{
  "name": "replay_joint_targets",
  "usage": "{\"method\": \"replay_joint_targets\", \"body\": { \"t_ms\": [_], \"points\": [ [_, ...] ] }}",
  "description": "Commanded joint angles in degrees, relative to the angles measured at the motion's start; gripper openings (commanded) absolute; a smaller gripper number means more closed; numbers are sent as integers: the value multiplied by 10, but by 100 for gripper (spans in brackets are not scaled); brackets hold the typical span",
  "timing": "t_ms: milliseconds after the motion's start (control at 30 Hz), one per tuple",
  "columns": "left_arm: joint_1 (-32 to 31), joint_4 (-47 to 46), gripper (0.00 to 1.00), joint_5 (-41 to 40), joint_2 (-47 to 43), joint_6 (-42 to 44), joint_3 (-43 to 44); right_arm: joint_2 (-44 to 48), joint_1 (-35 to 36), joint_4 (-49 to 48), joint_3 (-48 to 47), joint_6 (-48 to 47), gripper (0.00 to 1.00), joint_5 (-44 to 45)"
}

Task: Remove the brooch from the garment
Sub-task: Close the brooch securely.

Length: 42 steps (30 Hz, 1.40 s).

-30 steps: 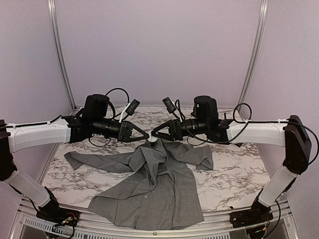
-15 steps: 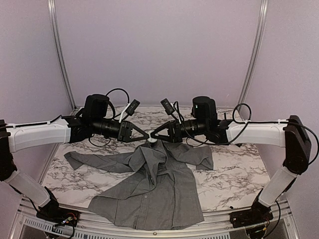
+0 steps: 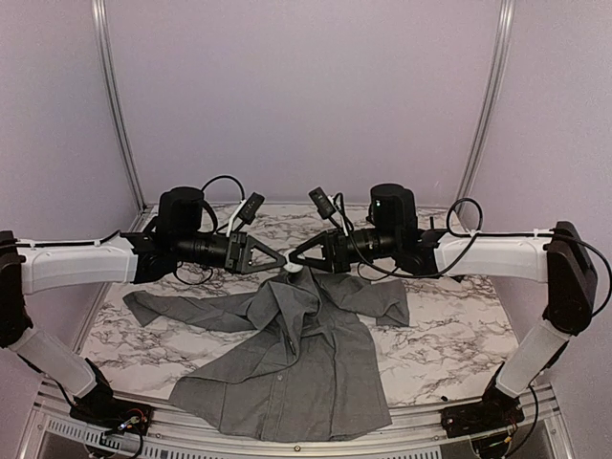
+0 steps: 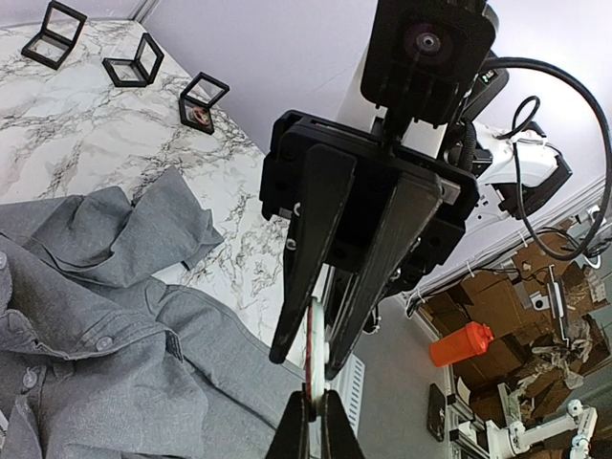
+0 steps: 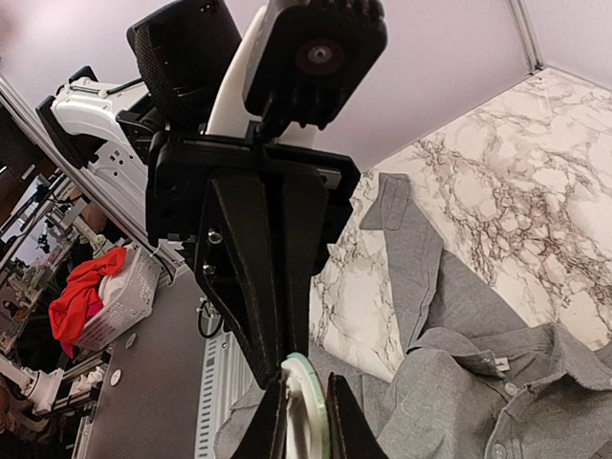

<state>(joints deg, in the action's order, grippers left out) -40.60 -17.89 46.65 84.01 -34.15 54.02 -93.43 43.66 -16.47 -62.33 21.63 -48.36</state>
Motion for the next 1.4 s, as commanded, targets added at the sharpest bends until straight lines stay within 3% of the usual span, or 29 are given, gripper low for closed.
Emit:
{"method": "replay_joint_targets", "body": {
  "t_ms": [0, 433, 700, 1233, 1367],
  "points": [
    [-6, -98, 0, 21, 4, -46, -8, -8, 9, -14, -16, 6, 12, 21],
    [-13, -151, 0, 10, 14, -84, -23, -18, 22, -39, -17, 22, 13, 42],
    [-13, -85, 0, -26, 10, -39, -14, -5, 22, -37, -14, 23, 17, 41],
    [-7, 3, 0, -95, 0, 48, -4, 53, -4, -54, 16, 56, 51, 75],
    [-8, 2, 0, -130, -17, 94, -10, 65, -16, -63, 17, 82, 54, 81]
  ]
}}
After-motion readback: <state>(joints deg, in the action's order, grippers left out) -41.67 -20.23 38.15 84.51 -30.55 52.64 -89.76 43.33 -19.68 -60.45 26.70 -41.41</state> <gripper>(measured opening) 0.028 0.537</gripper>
